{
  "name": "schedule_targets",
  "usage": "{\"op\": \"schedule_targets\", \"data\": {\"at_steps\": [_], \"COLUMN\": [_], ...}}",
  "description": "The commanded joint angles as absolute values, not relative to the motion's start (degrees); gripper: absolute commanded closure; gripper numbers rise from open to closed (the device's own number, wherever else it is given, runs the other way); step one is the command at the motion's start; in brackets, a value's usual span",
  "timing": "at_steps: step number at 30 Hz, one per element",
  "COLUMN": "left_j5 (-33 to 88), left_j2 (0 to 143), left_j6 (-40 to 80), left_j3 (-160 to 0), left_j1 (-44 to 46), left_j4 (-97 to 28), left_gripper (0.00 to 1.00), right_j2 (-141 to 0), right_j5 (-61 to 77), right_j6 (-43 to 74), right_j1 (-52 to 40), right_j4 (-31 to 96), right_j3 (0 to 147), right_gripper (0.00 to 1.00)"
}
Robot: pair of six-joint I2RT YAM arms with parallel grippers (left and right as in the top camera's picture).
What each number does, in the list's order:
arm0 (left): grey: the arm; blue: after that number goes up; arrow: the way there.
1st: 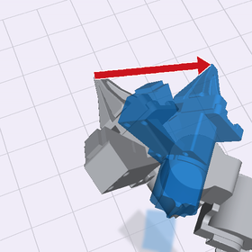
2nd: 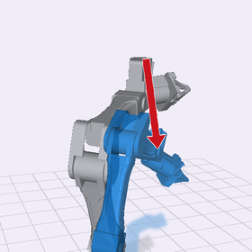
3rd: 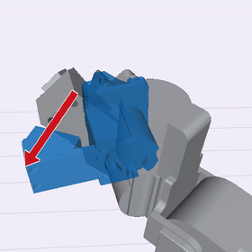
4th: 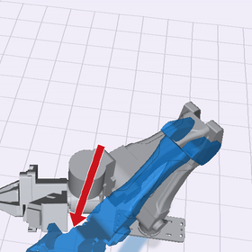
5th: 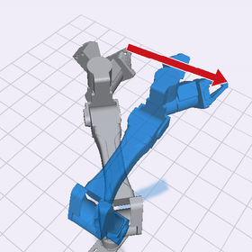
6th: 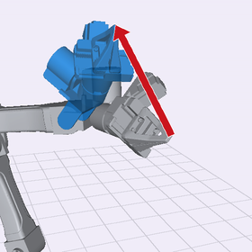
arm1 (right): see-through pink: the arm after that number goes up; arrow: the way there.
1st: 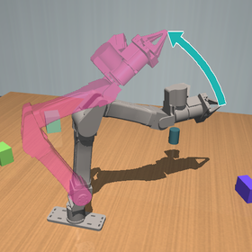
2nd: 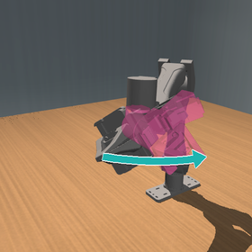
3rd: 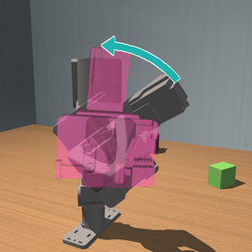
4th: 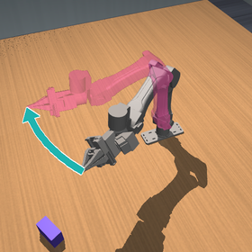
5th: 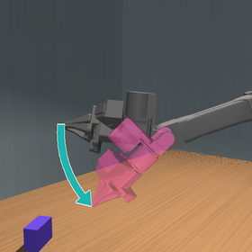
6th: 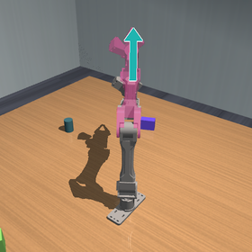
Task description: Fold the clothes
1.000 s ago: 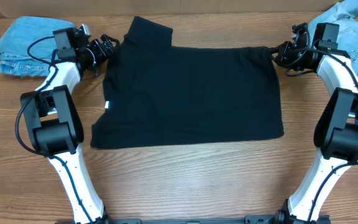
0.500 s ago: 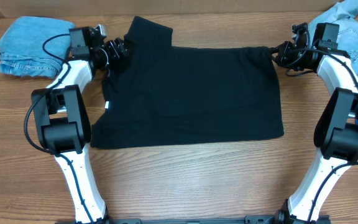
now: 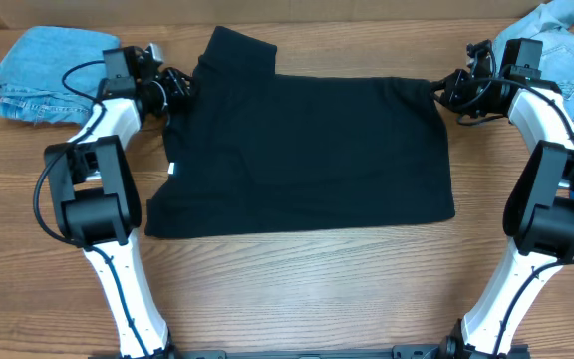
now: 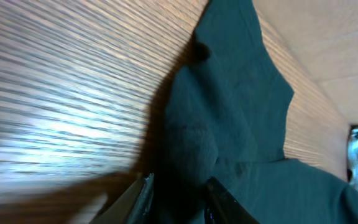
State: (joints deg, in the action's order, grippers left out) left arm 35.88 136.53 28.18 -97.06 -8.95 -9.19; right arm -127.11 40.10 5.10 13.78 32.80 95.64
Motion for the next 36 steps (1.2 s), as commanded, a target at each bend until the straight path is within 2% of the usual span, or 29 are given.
{"op": "schedule_targets", "data": {"at_steps": [1, 6, 17, 36], "left_j5": [39.2, 41.0, 40.1, 40.1], "left_j2": [135.4, 132.7, 127.0, 125.8], "left_j6": [28.3, 26.9, 18.2, 16.4], "left_j3": [-99.4, -99.4, -99.4, -99.4], "left_j1": [-9.8, -9.8, -9.8, -9.8], "left_j4": [-9.5, -10.5, -23.6, -31.3], "left_gripper": [0.70, 0.69, 0.70, 0.73], "right_j2": [-122.2, -120.2, -118.9, -118.9], "right_j5": [40.9, 40.8, 38.9, 37.1], "right_j6": [4.6, 4.6, 3.9, -0.5], "right_j1": [13.5, 13.5, 13.5, 13.5], "right_j4": [34.1, 38.0, 49.9, 63.4], "right_j3": [96.9, 96.9, 96.9, 96.9], "right_gripper": [0.96, 0.96, 0.96, 0.96]}}
